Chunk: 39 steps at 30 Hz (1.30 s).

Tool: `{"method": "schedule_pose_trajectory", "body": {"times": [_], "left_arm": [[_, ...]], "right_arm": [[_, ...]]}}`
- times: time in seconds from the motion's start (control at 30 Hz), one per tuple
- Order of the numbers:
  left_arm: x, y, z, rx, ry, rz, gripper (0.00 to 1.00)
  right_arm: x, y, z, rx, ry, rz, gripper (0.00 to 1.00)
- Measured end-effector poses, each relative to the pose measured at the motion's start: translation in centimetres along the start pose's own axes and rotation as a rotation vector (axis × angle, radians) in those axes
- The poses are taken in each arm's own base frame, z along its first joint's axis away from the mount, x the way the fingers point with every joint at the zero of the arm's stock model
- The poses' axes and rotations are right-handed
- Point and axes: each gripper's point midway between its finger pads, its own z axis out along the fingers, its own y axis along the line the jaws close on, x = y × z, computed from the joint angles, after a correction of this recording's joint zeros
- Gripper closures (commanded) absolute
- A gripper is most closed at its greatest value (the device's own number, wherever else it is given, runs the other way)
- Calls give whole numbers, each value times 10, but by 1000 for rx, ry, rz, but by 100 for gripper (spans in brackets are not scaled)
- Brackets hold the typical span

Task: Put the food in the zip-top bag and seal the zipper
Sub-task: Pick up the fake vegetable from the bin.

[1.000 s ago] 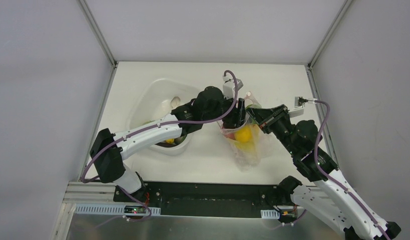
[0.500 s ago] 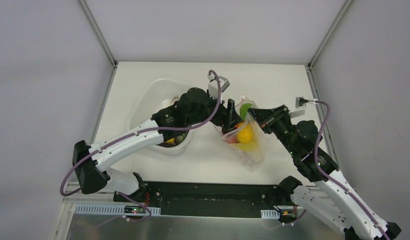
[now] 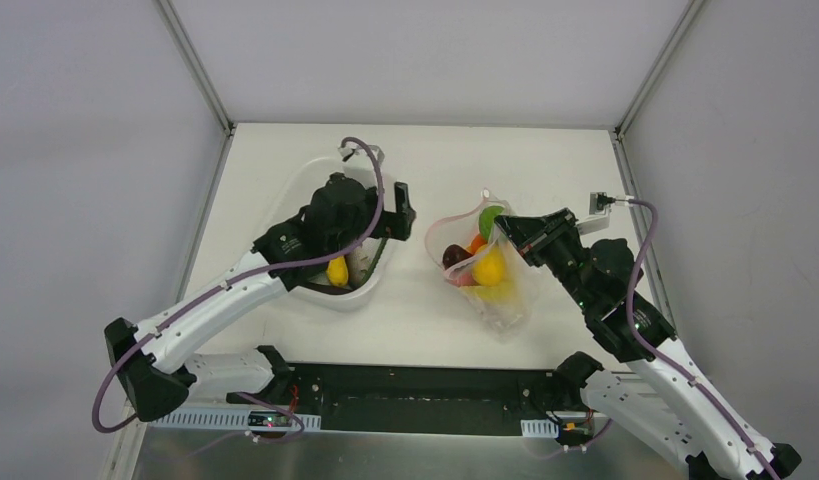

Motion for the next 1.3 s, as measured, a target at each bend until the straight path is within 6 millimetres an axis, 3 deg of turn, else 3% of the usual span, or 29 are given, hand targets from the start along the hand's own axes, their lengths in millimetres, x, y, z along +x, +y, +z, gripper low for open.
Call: {"method": "schedule_pose_trajectory", "body": {"times": [0.1,0.2,0.27,0.33,0.47,0.67,0.73,1.07,1.3], "left_arm": [[16,73,10,-217,42,-50,2],[32,133,18,-386,101,-103,7],[44,165,27,-476,148,-132,7],[59,185,37,-534,212,-138,9],[86,203,74,-583,350,-137,18],[107,217,117,-619,449,-121,24],[111,222,123,-633,473,-114,32],[123,244,136,-649,529,-52,33],[134,249,146,-649,562,-31,40]], "right_arm": [[0,0,0,1,0,-1,94],[0,-1,0,3,1,-2,94],[1,-1,1,6,2,-2,94],[1,-2,2,9,5,-3,94],[4,-3,3,12,14,-4,94],[4,-4,3,15,19,-5,94],[4,-3,2,16,19,-5,94],[5,-5,4,25,24,-6,94],[8,-8,7,34,36,-7,94]]}}
